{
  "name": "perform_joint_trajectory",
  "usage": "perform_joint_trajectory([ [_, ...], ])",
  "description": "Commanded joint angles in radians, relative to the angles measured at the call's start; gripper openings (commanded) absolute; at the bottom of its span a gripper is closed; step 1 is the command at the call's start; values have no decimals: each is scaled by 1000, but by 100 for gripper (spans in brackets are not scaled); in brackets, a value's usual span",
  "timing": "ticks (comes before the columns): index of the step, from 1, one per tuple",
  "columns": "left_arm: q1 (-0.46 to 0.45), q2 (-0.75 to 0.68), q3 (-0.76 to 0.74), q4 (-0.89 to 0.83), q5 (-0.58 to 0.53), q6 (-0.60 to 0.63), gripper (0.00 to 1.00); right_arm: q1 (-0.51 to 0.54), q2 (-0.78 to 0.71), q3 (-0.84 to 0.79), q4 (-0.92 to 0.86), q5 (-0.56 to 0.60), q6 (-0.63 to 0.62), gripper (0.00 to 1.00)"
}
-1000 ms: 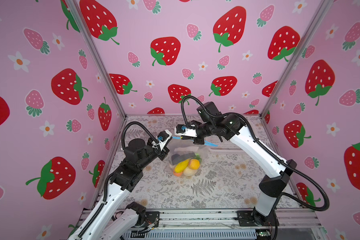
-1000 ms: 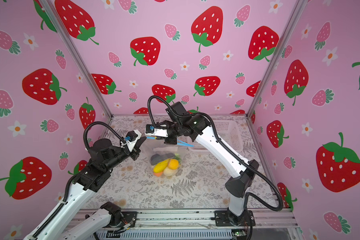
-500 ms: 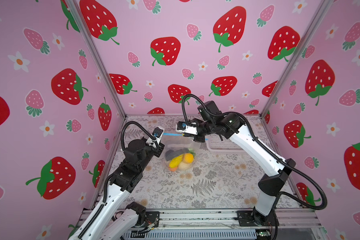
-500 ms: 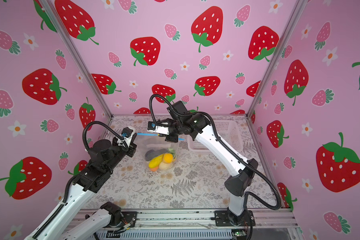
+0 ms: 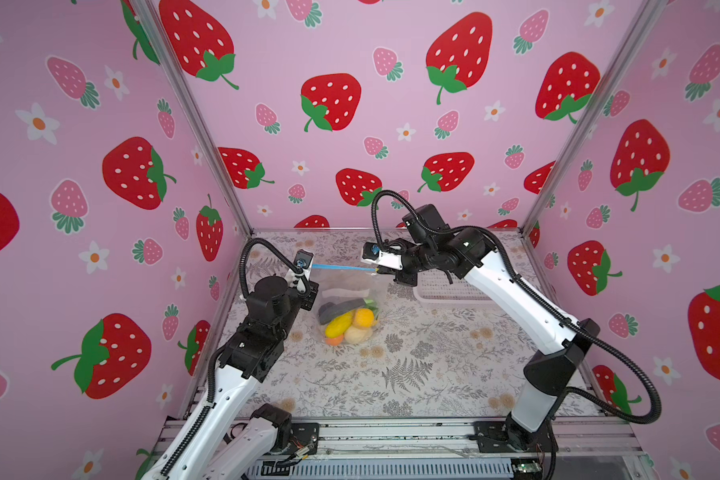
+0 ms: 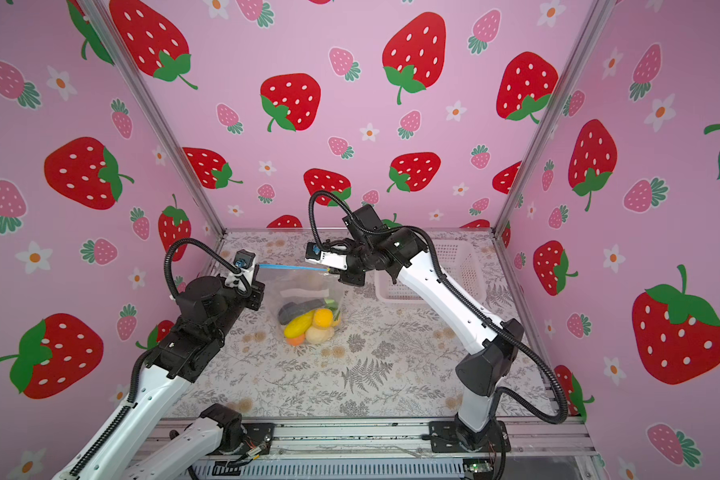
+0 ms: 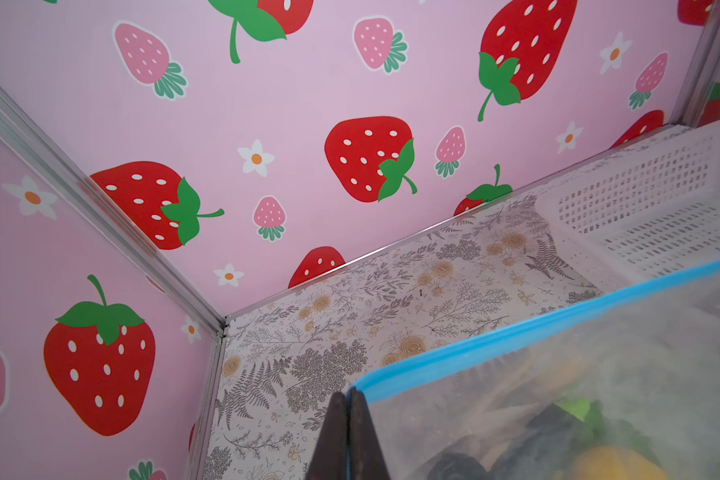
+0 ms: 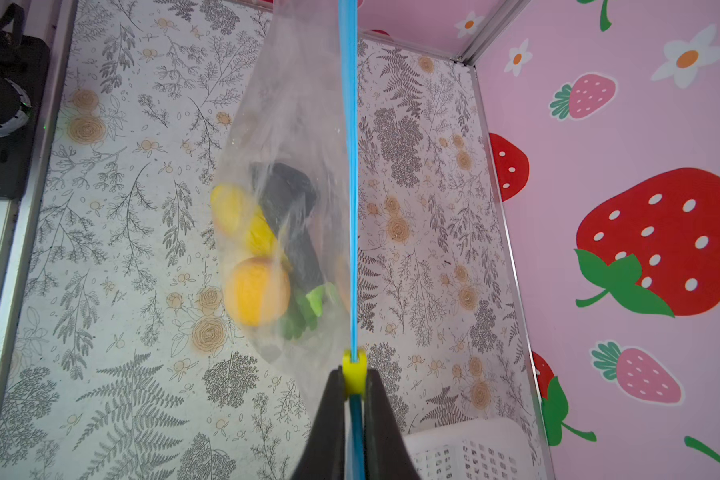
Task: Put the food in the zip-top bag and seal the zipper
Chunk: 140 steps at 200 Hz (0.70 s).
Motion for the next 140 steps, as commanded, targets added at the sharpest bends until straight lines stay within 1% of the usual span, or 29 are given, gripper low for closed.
perform_joint_trajectory([
  [1, 37, -19, 43, 2, -118, -8, 0, -36, -71, -34, -40, 45, 14, 0],
  [19, 52, -19, 52, -4, -105, -15, 0, -43, -74, -43, -37, 41, 13, 0],
  [53, 52, -10, 58, -14, -79, -32, 0, -52, -82, -66, -25, 37, 17, 0],
  [78, 52, -6, 71, -23, -32, -44, 0, -45, -74, -57, -15, 16, 21, 0],
  [108, 41, -28, 120, -98, 58, -76, 0, -7, -83, -29, -21, 24, 26, 0],
  [140, 17, -102, 165, -226, 116, -94, 0, 44, -152, -64, 0, 56, 55, 0],
])
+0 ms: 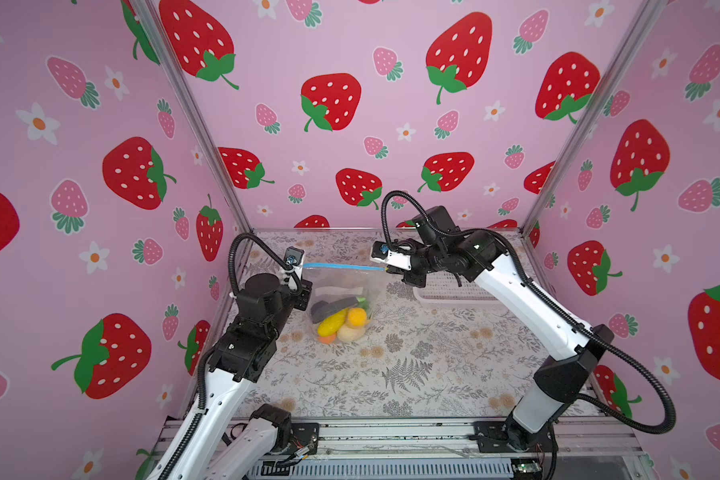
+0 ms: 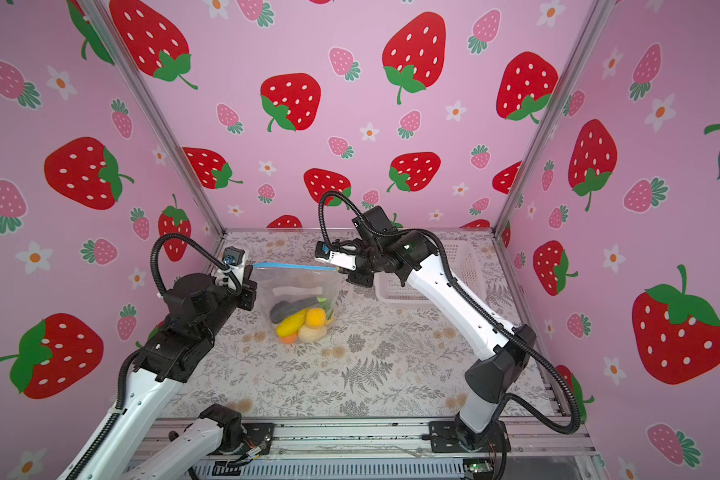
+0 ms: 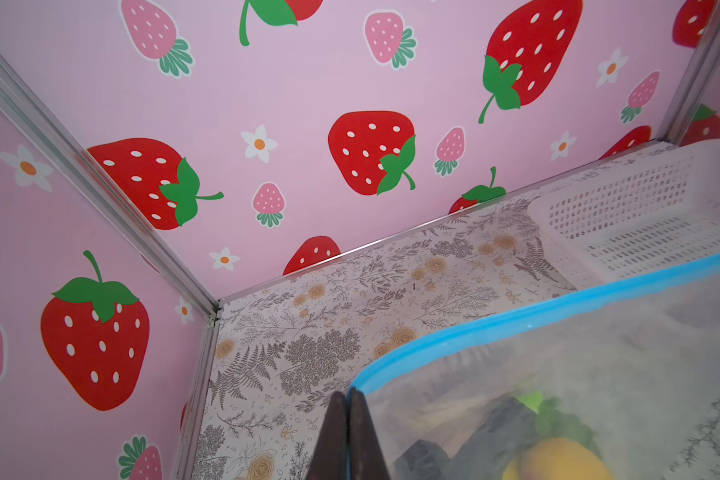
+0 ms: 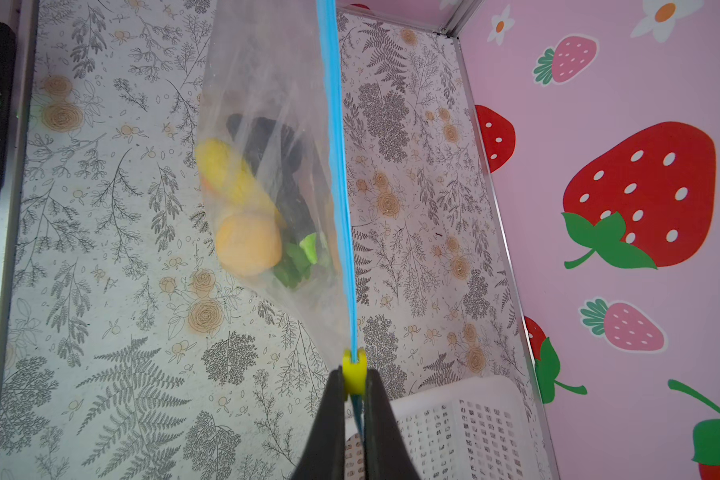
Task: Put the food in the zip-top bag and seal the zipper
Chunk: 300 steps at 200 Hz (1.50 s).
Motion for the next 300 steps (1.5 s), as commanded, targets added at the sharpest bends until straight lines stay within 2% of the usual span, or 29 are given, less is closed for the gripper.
perform_joint_trajectory([
  [1, -14, -74, 76, -87, 50, -25, 0, 41, -92, -8, -12, 28, 31, 0],
  [58, -24, -291, 87, -310, 67, -130, 0, 258, -273, -172, 22, 207, 164, 0],
  [75, -24, -328, 105, -390, 109, -162, 0, 323, -308, -212, 31, 251, 200, 0],
  [100, -24, -318, 114, -445, 113, -182, 0, 327, -326, -257, 57, 278, 192, 0],
  [109, -25, -294, 80, -412, 84, -199, 0, 292, -327, -282, 90, 241, 173, 0],
  [128, -22, -172, -6, -297, 22, -225, 0, 151, -299, -362, 177, 115, 142, 0],
  [150, 18, 90, -52, -143, 40, -247, 0, 1, -205, -406, 238, -7, 101, 0],
  [172, 99, 380, 10, -53, 119, -257, 0, -103, -84, -401, 307, -88, 57, 0],
  [198, 130, 662, 135, 9, 110, -238, 0, -206, 85, -332, 383, -137, 24, 0],
  [223, 131, 868, 261, 37, 84, -188, 0, -283, 272, -201, 404, -149, -14, 0],
  [257, 134, 1057, 365, 69, 85, -137, 0, -333, 516, 15, 386, -124, -50, 0],
  [300, 135, 1232, 499, 21, 103, -105, 0, -356, 682, 189, 348, -89, -65, 0],
])
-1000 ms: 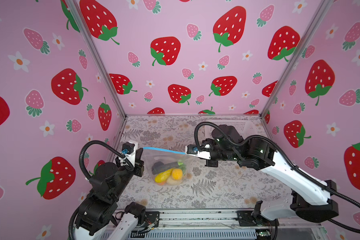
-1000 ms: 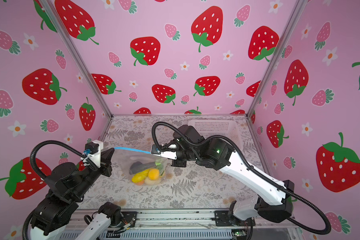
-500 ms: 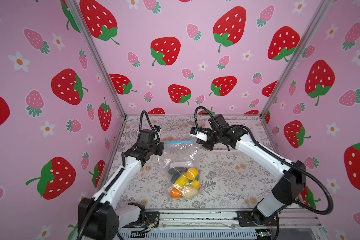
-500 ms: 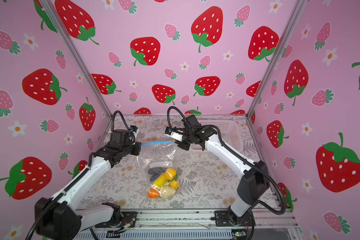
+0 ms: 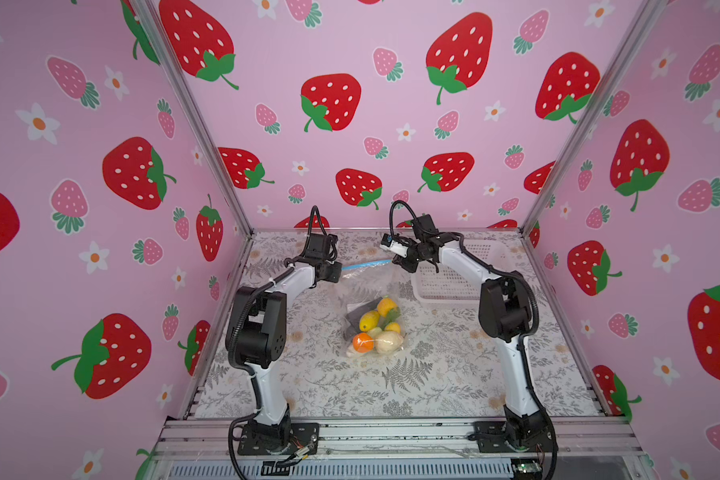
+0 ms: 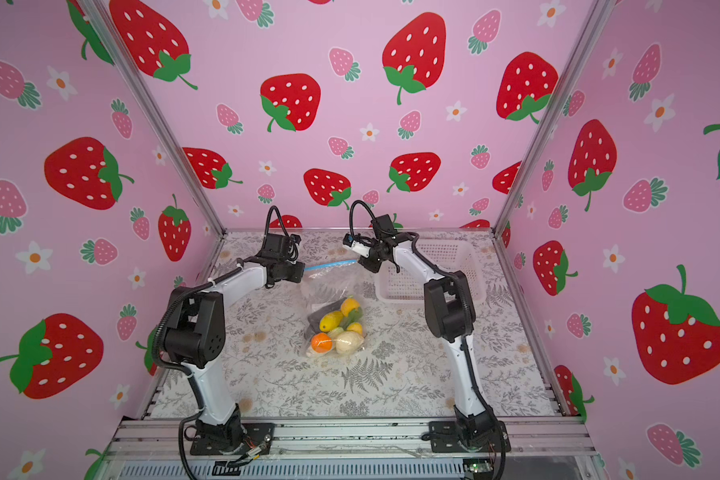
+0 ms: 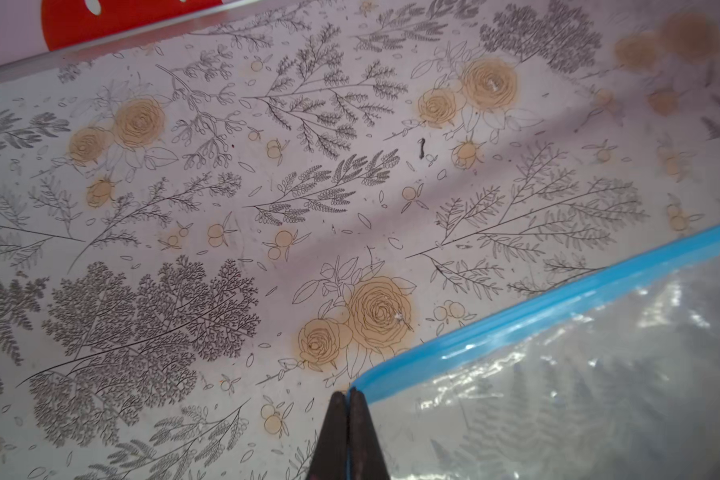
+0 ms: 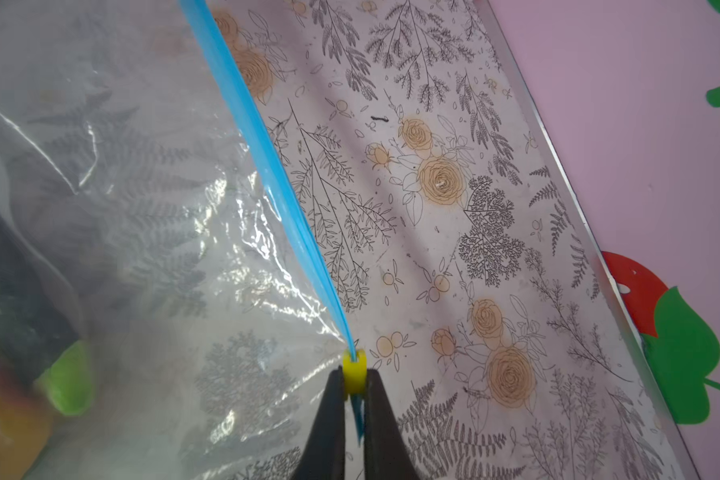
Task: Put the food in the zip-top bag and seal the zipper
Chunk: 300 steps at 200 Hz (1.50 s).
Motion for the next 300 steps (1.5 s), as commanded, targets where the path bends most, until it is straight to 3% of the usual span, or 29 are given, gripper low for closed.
perform_joint_trajectory([
  [1, 19, 63, 68, -52, -49, 43, 0, -29, 37, 78, -50, 40, -37, 0],
  [22, 20, 86, 81, -41, -55, 57, 5, -41, 42, 71, -29, 38, -29, 0],
  [38, 23, 92, 84, -21, -54, 69, 23, -43, 47, 71, -9, 33, -19, 9],
  [55, 23, 97, 93, 6, -52, 73, 51, -43, 53, 95, 2, 11, -4, 34],
  [70, 21, 85, 97, 21, -51, 73, 68, -42, 54, 144, -9, -34, 6, 42],
  [84, 17, 39, 73, 54, -62, 75, 100, -43, 38, 184, -13, -67, 15, 48],
  [114, -23, -107, 42, 23, -38, 40, 99, -41, -102, 112, 78, -133, 126, 51],
  [137, -73, -250, -65, 13, -27, -2, 99, 3, -342, -315, 407, -164, 267, 51],
  [163, -112, -398, -236, 20, 38, -130, 99, 90, -566, -735, 684, -148, 334, 51],
  [205, -198, -596, -453, -32, -25, -291, 99, 264, -737, -1208, 1118, -54, 419, 51],
  [242, -202, -711, -575, -2, 32, -372, 99, 337, -642, -1268, 1215, 19, 401, 49],
  [300, -201, -837, -645, -33, 2, -397, 99, 411, -532, -1297, 1250, 115, 368, 51],
])
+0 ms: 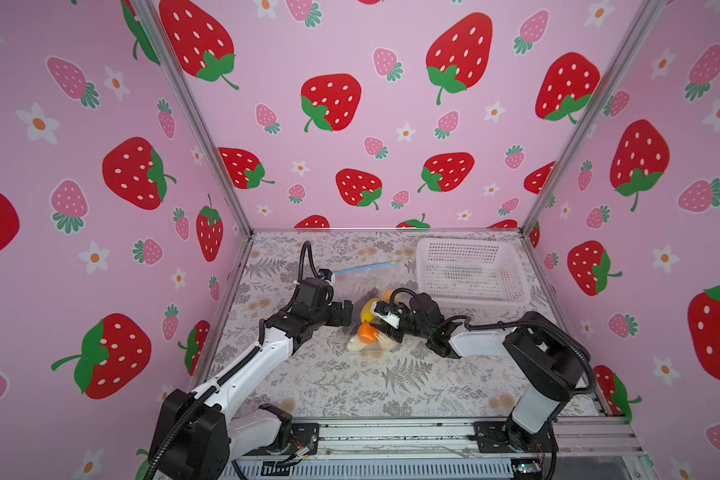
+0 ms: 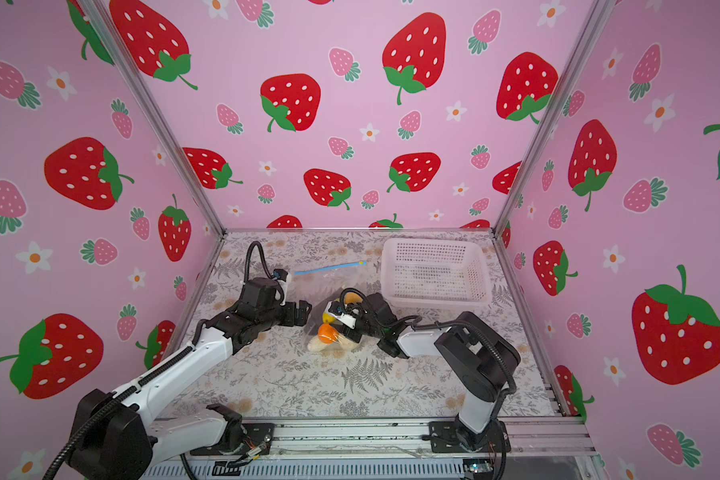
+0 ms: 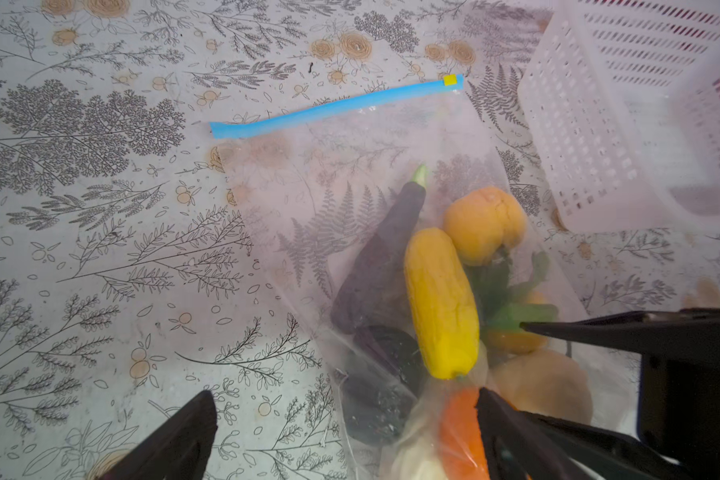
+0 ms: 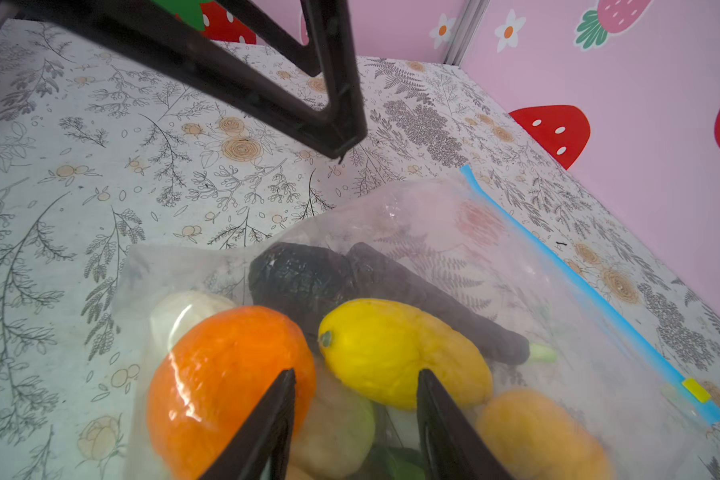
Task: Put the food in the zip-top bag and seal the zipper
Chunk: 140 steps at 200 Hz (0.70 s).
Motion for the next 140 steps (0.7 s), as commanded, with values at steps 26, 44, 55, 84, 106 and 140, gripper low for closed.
perform_joint_trajectory([
  [26, 2, -35, 2, -30, -8, -40, 99, 26, 109, 21, 17, 78, -32, 51],
  [44, 2, -36, 4, -35, -25, -46, 99, 26, 133, 53, -25, 76, -49, 50],
  [55, 2, -34, 11, -45, -42, -45, 99, 27, 109, 53, -41, 72, -49, 50],
  [84, 2, -73, 9, -46, -78, -39, 99, 36, -31, 99, -139, 52, -64, 51],
  [106, 6, -123, -20, -35, -90, -40, 99, 47, -100, 84, -134, 45, -42, 51],
  [140, 8, -156, -41, -96, -165, -23, 100, 55, -256, -20, -114, 112, -2, 51],
])
